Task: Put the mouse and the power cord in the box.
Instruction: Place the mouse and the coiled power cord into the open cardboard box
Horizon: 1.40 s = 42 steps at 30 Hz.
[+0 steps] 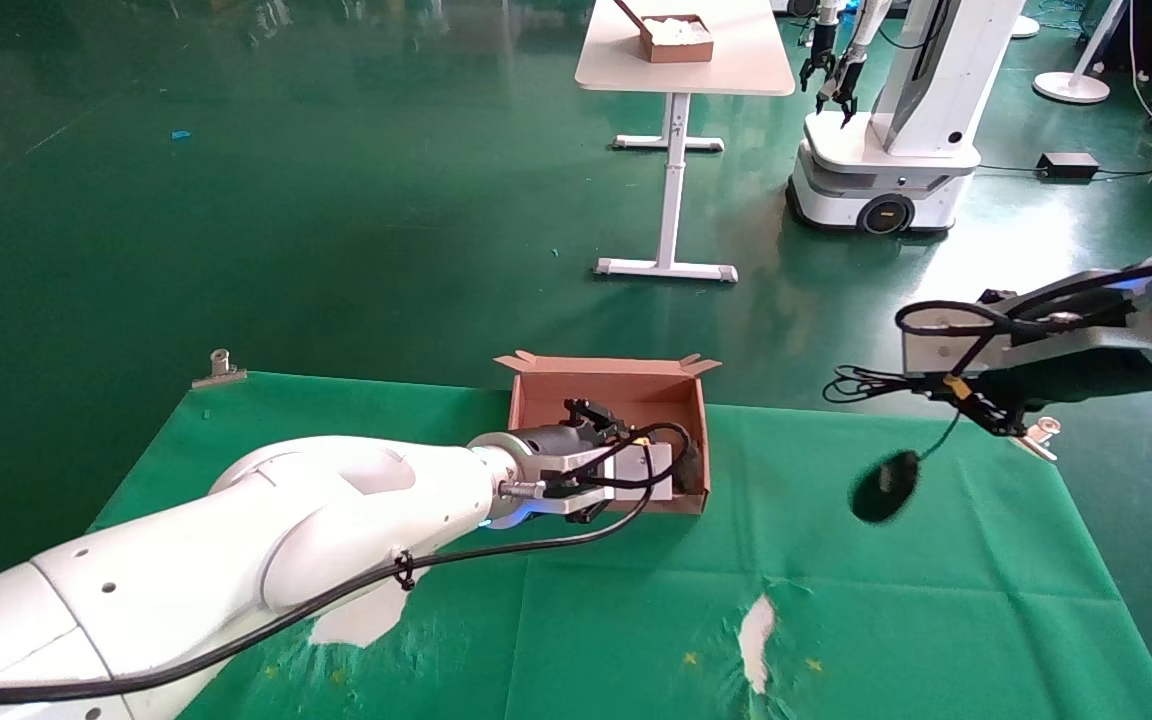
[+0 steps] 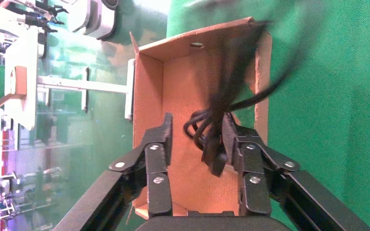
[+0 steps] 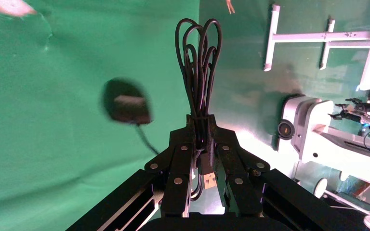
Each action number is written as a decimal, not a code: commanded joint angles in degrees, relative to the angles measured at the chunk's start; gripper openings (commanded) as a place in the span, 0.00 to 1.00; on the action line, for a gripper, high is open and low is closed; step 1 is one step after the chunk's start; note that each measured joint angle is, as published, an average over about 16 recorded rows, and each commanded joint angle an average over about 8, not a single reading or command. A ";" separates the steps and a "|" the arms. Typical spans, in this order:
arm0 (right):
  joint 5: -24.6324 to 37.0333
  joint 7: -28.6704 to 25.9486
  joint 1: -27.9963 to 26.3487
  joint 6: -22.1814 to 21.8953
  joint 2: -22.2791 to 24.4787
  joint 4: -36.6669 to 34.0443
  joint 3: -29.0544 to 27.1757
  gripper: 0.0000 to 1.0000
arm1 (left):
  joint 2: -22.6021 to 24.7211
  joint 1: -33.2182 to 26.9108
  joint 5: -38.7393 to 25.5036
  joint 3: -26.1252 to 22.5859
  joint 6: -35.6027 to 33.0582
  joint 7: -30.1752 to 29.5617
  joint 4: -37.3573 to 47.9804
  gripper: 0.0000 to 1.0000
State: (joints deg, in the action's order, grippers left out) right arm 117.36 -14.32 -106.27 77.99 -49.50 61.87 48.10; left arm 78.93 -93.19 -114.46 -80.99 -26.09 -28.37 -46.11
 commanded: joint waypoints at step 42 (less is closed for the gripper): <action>-14.00 31.62 -0.23 -25.12 -29.21 -28.86 6.46 0.00 | -10.38 -4.72 -0.48 -3.46 -2.01 -13.91 6.34 1.00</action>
State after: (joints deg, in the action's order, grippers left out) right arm 104.11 16.30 -106.59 52.63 -78.63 32.76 54.91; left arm 68.57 -97.91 -114.89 -84.44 -28.10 -42.21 -39.73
